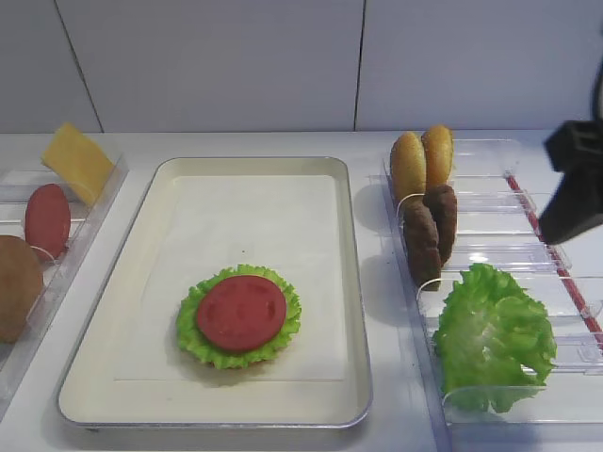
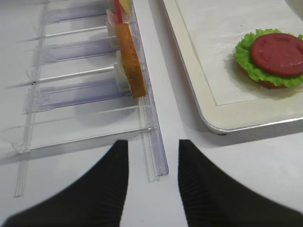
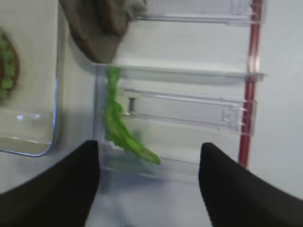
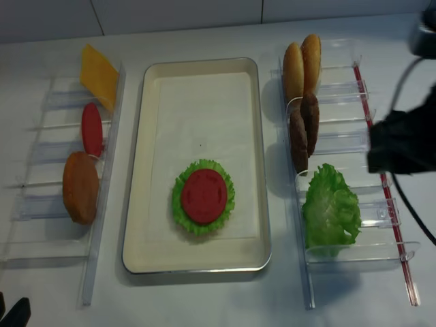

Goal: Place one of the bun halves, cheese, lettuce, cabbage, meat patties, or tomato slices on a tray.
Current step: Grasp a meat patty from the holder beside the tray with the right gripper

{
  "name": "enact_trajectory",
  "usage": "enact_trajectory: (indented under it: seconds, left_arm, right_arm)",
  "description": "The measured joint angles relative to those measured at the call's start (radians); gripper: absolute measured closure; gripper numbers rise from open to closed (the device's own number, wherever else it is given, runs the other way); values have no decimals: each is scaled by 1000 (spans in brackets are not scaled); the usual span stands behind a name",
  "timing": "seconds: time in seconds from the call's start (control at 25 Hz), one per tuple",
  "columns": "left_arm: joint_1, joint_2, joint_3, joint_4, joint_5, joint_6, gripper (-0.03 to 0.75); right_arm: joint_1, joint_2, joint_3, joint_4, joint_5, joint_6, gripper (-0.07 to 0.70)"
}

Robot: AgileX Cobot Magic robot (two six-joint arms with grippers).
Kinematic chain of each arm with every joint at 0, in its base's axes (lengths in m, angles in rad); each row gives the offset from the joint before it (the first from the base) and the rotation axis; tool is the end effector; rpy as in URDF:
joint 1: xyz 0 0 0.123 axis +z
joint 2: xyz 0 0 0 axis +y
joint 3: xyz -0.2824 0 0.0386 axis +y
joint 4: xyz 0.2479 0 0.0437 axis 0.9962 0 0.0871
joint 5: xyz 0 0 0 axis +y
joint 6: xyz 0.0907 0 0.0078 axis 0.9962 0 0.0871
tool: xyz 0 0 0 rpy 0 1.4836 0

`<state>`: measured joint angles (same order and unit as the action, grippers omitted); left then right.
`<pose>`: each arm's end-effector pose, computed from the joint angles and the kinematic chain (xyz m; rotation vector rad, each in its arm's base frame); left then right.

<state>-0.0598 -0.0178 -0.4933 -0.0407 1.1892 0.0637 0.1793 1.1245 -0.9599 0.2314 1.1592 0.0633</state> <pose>-0.0129 -0.0027 0.2652 0.1388 2.1569 -0.0473 0.1880 0.0535 0.3131 -0.0830 2.8132 0.3768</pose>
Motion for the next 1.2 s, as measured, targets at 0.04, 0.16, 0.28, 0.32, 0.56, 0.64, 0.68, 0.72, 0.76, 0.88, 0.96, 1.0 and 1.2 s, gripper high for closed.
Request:
enact_trajectory:
  seconds: [0.04, 0.16, 0.28, 0.32, 0.56, 0.64, 0.68, 0.72, 0.76, 0.88, 0.96, 1.0, 1.2]
  left_arm:
    - [0, 0, 0, 0, 0, 0, 452]
    - [0, 0, 0, 0, -2, 0, 452]
    - [0, 0, 0, 0, -2, 0, 452]
    - [0, 0, 0, 0, -2, 0, 452]
    - [0, 0, 0, 0, -2, 0, 452]
    - [0, 0, 0, 0, -2, 0, 452]
    - [0, 0, 0, 0, -2, 0, 452]
    - [0, 0, 0, 0, -2, 0, 452]
    - [0, 0, 0, 0, -2, 0, 452]
    - [0, 0, 0, 0, -2, 0, 452]
    - [0, 0, 0, 0, -2, 0, 452]
    - [0, 0, 0, 0, -2, 0, 452]
    - [0, 0, 0, 0, -2, 0, 452]
  right_arm:
    - [48, 31, -22, -16, -17, 38, 181]
    - [161, 141, -101, -102, -31, 140, 188]
    - [225, 253, -178, -139, -34, 177, 189]
    - [240, 281, -198, -141, -36, 181, 189]
    - [264, 426, -277, -159, -50, 202, 190]
    - [265, 446, -281, -161, -59, 204, 190]
    - [265, 453, -283, -161, -63, 206, 190]
    - [265, 459, -284, -158, -69, 206, 190]
    - [265, 463, -285, -153, -76, 206, 190]
    - [265, 478, -289, -130, -94, 206, 190]
    - [265, 491, -289, -123, -100, 206, 190]
    - [265, 496, -289, -121, -100, 206, 190]
    - [265, 513, -289, -120, -107, 206, 200]
